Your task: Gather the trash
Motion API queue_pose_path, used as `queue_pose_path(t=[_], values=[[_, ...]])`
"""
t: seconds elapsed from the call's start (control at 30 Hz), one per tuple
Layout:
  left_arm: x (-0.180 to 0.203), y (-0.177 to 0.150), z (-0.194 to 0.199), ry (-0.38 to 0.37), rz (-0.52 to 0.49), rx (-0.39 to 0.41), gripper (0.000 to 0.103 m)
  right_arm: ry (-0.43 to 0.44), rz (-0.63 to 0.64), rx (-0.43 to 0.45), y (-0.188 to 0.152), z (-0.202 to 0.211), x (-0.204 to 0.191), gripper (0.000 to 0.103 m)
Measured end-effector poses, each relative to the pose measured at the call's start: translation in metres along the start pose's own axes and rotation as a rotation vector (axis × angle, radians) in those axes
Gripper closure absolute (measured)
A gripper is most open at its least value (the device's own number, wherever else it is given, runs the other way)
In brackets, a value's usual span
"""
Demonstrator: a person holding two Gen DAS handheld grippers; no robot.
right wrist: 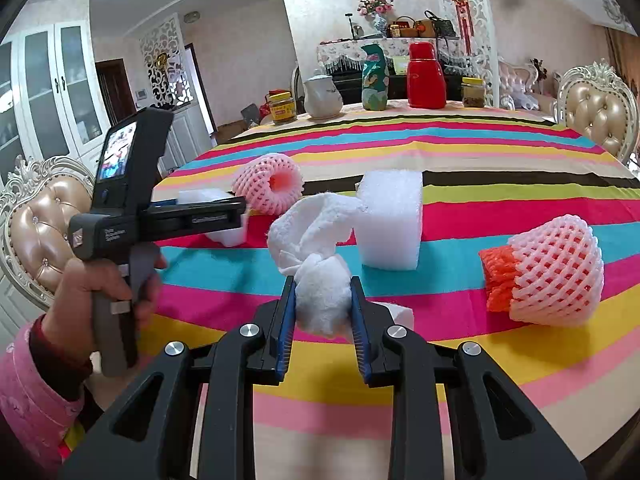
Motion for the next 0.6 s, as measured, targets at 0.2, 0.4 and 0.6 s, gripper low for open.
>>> queue_pose_path(t=[0.2, 0.4, 0.6], values=[[-0.046, -0.008, 0.006, 0.120, 0.066, -0.025, 0.004, 0.005, -0.007, 0.005, 0.000, 0.000, 0.001, 0.077], [-0.055, -0.012, 0.008, -0.033, 0.167, -0.062, 0.004, 0.007, 0.005, 0.002, -0.001, 0.001, -0.001, 0.077], [-0.040, -0.013, 0.005, 0.018, 0.146, -0.025, 0.004, 0.003, 0.003, 0.014, -0.001, 0.005, -0.001, 0.077]])
Point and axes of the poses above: each gripper's, at about its wrist camera, not at the fingertips, and z roughly against the way its jaws point, x to its right, y to its top, the point moved 1 cm from there along -z, roughly the way its jaws point, and after that the axes turned 4 degrees about y, right-handed, at the moved point
